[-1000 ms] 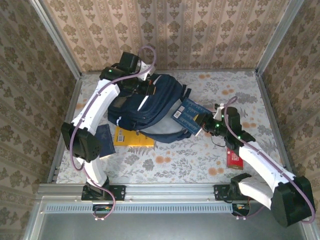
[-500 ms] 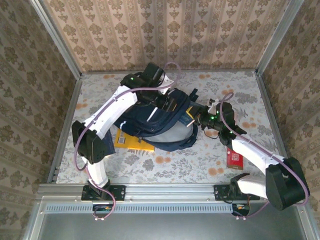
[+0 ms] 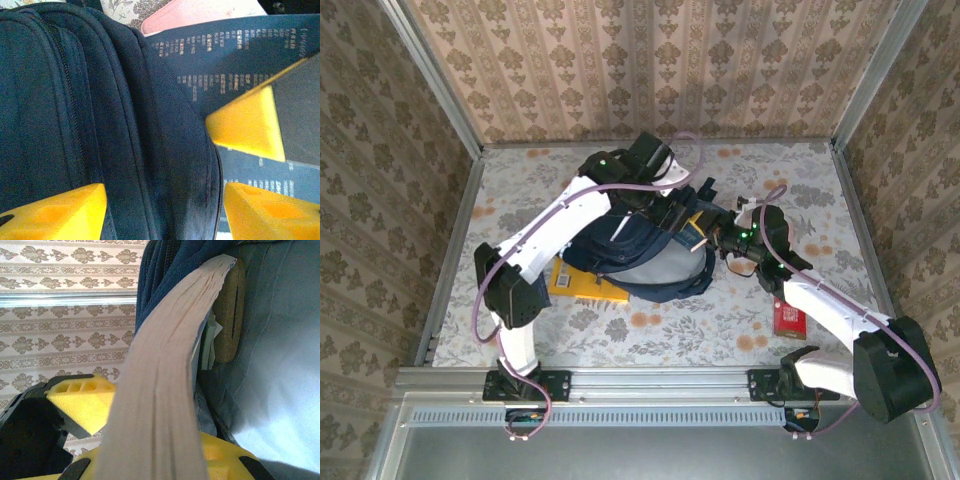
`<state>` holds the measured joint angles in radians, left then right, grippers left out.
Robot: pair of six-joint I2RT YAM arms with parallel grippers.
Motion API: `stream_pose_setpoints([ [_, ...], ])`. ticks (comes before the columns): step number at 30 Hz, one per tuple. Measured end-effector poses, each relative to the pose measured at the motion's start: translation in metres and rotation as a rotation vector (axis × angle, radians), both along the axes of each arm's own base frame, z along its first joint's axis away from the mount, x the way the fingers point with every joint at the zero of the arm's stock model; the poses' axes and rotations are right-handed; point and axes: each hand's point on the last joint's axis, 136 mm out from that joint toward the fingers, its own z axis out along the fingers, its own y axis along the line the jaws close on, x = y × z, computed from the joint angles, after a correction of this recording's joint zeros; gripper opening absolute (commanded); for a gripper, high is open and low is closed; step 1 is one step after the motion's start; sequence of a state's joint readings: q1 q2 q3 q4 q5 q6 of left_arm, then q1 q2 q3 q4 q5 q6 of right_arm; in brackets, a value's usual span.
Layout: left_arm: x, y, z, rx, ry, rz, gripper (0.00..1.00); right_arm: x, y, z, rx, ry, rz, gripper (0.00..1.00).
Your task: Pack books, pencil case, and school supplies into a backpack
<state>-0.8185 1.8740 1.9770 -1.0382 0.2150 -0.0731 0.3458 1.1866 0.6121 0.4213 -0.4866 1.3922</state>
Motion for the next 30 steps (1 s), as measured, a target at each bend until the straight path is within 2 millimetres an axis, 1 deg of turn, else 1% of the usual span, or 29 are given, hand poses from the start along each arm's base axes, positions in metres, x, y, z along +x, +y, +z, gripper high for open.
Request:
stream_pose_setpoints([
  [3,0.000,-0.007,-0.008,0.024,0.004,-0.008,0.64,-0.001,0.001,0.000,0.000,0.000,0.004,0.00],
  [6,-0.001,-0.011,-0.016,0.055,0.004,-0.014,0.58,-0.001,0.001,-0.002,-0.004,0.006,0.000,0.00],
  [7,0.000,-0.011,-0.018,0.067,-0.001,-0.014,0.52,0.000,0.001,-0.003,-0.005,0.009,-0.002,0.00],
  [9,0.001,-0.011,-0.019,0.087,-0.021,-0.015,0.29,0.000,0.001,-0.003,-0.006,0.010,-0.003,0.00],
  [10,0.003,-0.010,-0.020,0.103,-0.037,-0.010,0.21,0.000,0.001,-0.003,-0.006,0.010,-0.002,0.00],
  [13,0.009,-0.005,-0.023,0.146,-0.076,0.004,0.01,-0.001,0.002,-0.004,-0.007,0.011,0.001,0.00],
  [17,0.013,-0.001,-0.024,0.173,-0.107,0.008,0.00,-0.002,0.002,-0.006,-0.016,0.017,0.003,0.00],
  [21,0.019,0.003,-0.015,0.187,-0.143,0.020,0.00,-0.009,0.002,-0.006,-0.056,0.007,0.012,0.00],
  [23,0.025,0.007,-0.007,0.191,-0.173,0.027,0.00,-0.014,0.004,-0.006,-0.074,-0.002,0.017,0.00],
  [26,0.033,0.020,0.010,0.196,-0.234,0.045,0.00,-0.020,0.012,-0.010,-0.109,-0.007,0.033,0.00],
  [30,0.043,0.042,0.043,0.178,-0.314,0.090,0.00,-0.026,0.019,-0.024,-0.167,0.005,0.049,0.00],
])
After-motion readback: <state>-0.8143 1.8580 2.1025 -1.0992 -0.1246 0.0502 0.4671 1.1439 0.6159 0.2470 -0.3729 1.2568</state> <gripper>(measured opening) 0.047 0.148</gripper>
